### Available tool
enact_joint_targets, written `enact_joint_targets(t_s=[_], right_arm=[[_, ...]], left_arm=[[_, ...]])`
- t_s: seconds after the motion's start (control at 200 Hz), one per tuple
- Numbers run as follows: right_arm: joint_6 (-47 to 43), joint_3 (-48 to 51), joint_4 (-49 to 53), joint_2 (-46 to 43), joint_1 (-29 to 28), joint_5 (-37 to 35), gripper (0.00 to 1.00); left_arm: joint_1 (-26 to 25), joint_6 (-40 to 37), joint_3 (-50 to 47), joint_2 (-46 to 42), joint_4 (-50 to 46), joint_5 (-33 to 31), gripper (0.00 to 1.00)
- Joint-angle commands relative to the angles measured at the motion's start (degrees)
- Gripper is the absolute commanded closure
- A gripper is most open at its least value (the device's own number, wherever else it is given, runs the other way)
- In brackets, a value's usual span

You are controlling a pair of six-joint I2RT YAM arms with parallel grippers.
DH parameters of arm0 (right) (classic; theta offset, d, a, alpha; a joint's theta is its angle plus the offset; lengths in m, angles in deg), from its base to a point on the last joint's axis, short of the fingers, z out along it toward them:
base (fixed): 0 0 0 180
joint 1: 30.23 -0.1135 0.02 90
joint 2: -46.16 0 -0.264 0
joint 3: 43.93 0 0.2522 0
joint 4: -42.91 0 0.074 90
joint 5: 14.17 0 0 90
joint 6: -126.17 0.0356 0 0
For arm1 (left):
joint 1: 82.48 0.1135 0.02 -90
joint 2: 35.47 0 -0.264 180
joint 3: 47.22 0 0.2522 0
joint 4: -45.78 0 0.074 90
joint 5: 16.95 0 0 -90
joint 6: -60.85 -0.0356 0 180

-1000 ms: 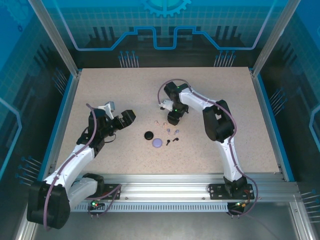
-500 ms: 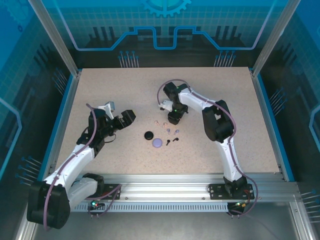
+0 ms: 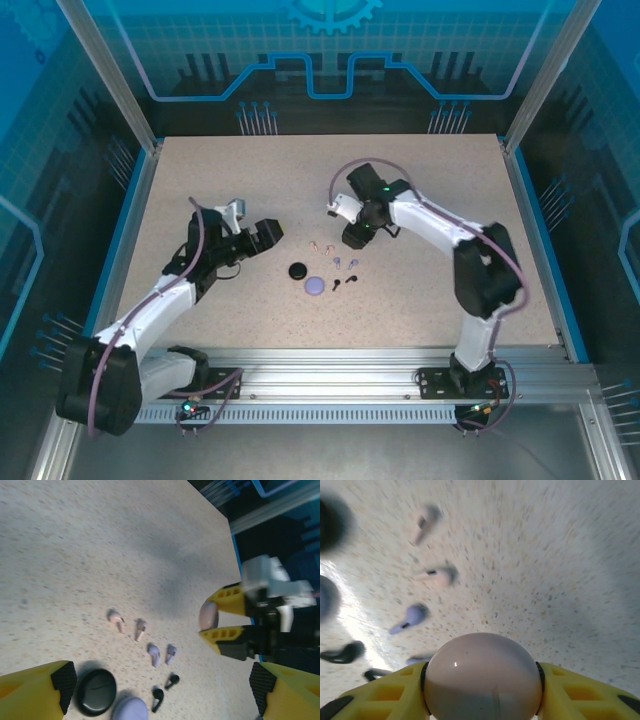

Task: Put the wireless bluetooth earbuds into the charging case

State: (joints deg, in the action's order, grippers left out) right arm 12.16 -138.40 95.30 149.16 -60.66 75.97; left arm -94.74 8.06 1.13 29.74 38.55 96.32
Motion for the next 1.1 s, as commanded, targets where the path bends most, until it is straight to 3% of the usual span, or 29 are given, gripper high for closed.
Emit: enact_joint_targets(t_s=[0.0,0.27,0.77,0.915,1.096], right_arm=[[1.4,6.4,-9.6,-8.7,0.0,6.4,0.54],[3.9,20.1,-21.2,-25.6,-0.2,11.6,0.53],[5.9,24.3,-24.3,-30.6,-1.5,12.8,0.53],[6.2,24.4,-24.5,-30.9,-1.7,13.6,0.53],[6.4,24.0,-24.4,-30.3,-1.7,12.3,0.53]], left_arm=[[-3.0,0.1,4.8,3.7,2.2,5.9,0.09],[-11.7,-0.3,14.6,12.2,2.7,10.4,0.14],[-18.5,-0.5,20.6,20.1,7.1,13.5,0.21],[-19.2,0.2,21.7,22.4,7.9,13.9,0.29],[-20.0,0.4,22.9,23.9,8.7,16.3,0.47]])
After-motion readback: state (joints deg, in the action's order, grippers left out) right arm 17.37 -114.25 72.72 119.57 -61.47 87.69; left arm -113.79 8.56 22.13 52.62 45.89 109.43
